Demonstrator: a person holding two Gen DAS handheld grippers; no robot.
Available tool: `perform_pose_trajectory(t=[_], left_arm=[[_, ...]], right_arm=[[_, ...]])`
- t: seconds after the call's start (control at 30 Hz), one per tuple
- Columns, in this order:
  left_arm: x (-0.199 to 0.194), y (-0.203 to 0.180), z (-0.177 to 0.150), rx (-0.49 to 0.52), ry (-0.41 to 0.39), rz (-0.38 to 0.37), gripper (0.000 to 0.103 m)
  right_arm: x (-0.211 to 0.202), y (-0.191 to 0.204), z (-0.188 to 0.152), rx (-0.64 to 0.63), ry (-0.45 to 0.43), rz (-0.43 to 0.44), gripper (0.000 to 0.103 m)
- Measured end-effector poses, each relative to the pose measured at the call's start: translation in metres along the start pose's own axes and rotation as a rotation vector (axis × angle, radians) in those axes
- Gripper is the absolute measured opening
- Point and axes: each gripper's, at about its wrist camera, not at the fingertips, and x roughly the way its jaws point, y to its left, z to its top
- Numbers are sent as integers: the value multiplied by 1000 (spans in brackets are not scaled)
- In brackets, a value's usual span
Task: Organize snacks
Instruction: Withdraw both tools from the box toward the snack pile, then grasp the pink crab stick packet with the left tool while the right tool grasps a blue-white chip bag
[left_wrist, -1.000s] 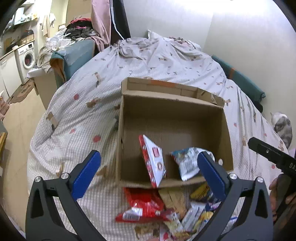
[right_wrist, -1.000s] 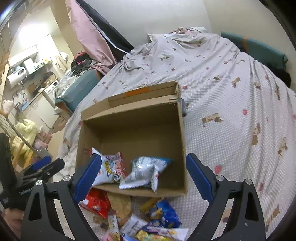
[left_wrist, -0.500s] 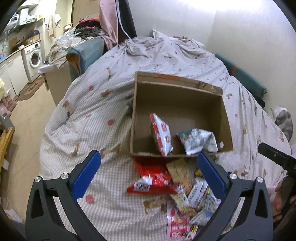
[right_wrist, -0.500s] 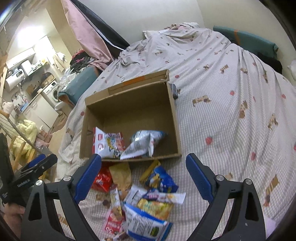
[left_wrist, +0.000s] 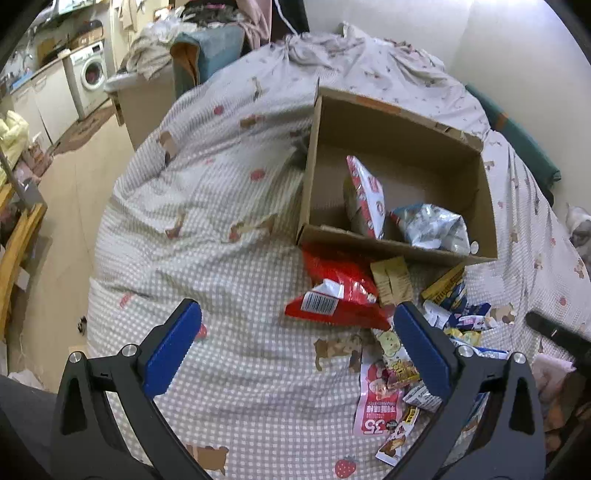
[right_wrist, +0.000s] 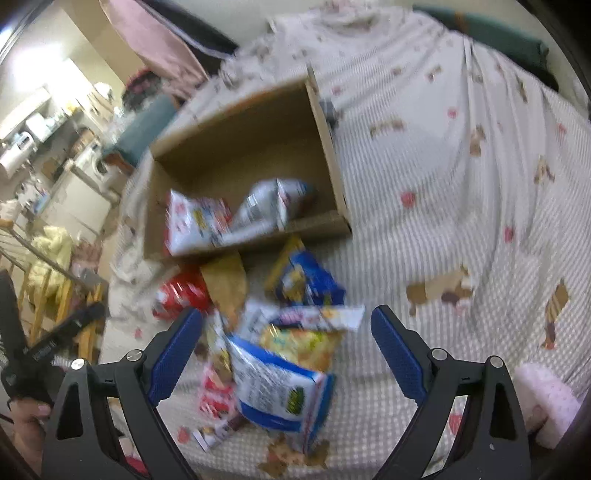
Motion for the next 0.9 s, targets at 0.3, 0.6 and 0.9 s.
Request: perform_pose_trajectory(t=[0.3, 0.6, 0.9], left_arm=[[8, 0, -5, -11, 50, -12, 103], [11, 0, -5, -8, 62, -14, 103], [22, -3, -9, -4, 99, -8, 103]], right_arm=[[61, 1, -38, 35, 308, 11, 95], [65, 10, -47, -56, 336, -47, 52], [15, -13, -29, 26, 225, 169, 40]])
